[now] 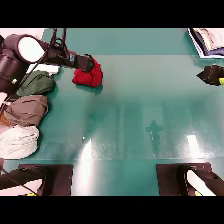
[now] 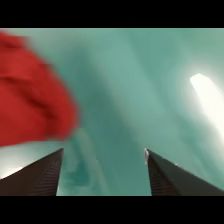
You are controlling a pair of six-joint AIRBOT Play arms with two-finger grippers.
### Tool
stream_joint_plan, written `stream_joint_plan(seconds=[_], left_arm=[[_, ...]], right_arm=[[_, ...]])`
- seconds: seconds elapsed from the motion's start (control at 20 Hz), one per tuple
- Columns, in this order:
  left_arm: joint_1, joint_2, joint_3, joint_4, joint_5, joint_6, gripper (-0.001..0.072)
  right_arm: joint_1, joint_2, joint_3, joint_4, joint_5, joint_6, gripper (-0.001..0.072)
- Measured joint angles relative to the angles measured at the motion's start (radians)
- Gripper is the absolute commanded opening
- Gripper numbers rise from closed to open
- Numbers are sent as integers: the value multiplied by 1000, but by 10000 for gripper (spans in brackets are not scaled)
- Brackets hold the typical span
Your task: Fold the shirts.
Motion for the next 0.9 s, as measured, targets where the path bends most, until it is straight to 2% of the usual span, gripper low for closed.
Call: stream_joint_plan(seconds=[0.1,0.25,0.55,0.6,0.65,0.7,0.9], left_arm=[[66,-72,0,13,44,-35,611],[158,-198,-1,-86,113,-42,611],[215,-386,0,-351,205,93,608],[217,-401,0,-373,209,103,491],[219,-412,4,-394,214,111,137],[219,-420,12,-411,213,116,22],[223,-432,119,-450,138,130,21]], right_arm=[[0,0,0,1,5,0,18],[0,0,0,3,25,0,18],[0,0,0,3,50,0,18],[0,0,0,3,52,0,18],[0,0,0,3,53,0,18],[0,0,0,3,54,0,18],[0,0,10,3,55,0,18]])
